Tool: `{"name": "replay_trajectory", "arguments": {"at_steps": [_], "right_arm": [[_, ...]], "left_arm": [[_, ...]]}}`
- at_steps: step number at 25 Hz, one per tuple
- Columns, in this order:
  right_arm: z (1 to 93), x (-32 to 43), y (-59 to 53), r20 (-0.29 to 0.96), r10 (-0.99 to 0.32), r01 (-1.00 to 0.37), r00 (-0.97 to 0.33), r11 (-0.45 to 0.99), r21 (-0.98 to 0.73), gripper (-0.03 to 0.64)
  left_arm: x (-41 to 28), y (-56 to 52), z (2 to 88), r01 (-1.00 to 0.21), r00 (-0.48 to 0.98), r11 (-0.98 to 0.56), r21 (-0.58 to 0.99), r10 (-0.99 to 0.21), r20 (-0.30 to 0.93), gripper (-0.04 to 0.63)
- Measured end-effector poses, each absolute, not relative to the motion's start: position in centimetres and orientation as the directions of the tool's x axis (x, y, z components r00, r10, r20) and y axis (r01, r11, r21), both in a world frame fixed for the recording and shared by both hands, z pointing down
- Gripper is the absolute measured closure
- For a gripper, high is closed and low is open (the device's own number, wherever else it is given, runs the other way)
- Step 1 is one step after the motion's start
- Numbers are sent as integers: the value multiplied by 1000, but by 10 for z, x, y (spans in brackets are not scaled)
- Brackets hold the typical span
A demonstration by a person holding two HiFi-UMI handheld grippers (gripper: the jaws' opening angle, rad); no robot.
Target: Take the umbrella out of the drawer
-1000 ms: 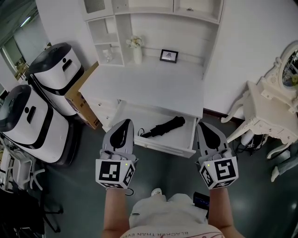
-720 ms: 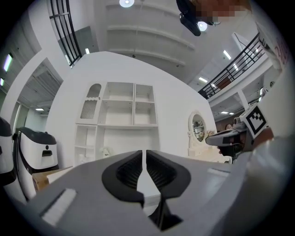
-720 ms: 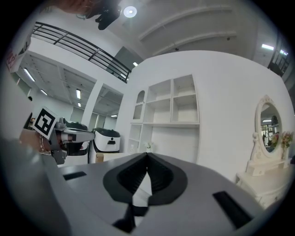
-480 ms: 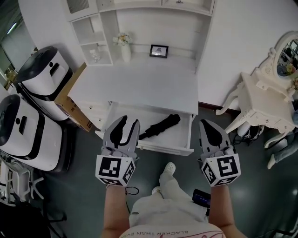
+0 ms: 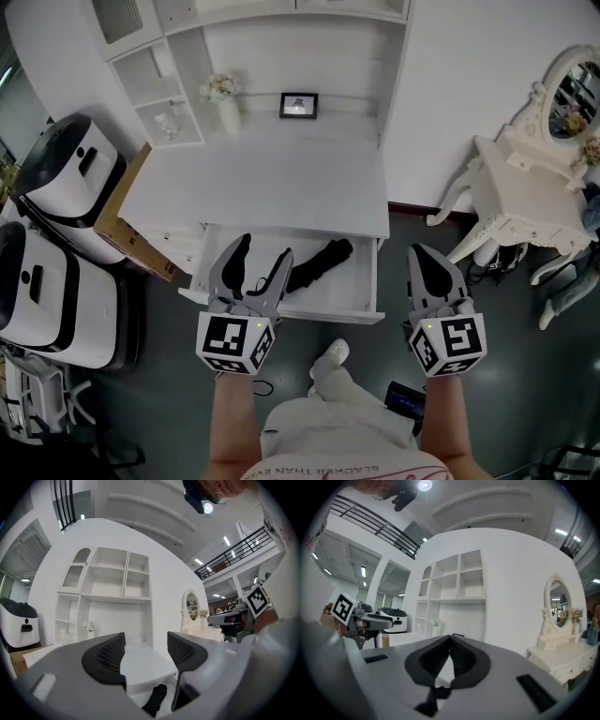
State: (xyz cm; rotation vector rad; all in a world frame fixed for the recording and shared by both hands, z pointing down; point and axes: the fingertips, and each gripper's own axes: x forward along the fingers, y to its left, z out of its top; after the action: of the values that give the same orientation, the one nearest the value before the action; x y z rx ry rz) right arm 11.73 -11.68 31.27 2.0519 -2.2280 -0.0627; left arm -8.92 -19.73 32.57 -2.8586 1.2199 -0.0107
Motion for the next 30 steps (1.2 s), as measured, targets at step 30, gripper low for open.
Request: {"name": "replay_trajectory", "arguments": {"at_steps": [30], "right_arm": [[367,257,-191,154,-963,-976,220,-218,29,611]], "left_arm": [[58,-327,403,-489,837,-872,-35,-480,261,314]]}}
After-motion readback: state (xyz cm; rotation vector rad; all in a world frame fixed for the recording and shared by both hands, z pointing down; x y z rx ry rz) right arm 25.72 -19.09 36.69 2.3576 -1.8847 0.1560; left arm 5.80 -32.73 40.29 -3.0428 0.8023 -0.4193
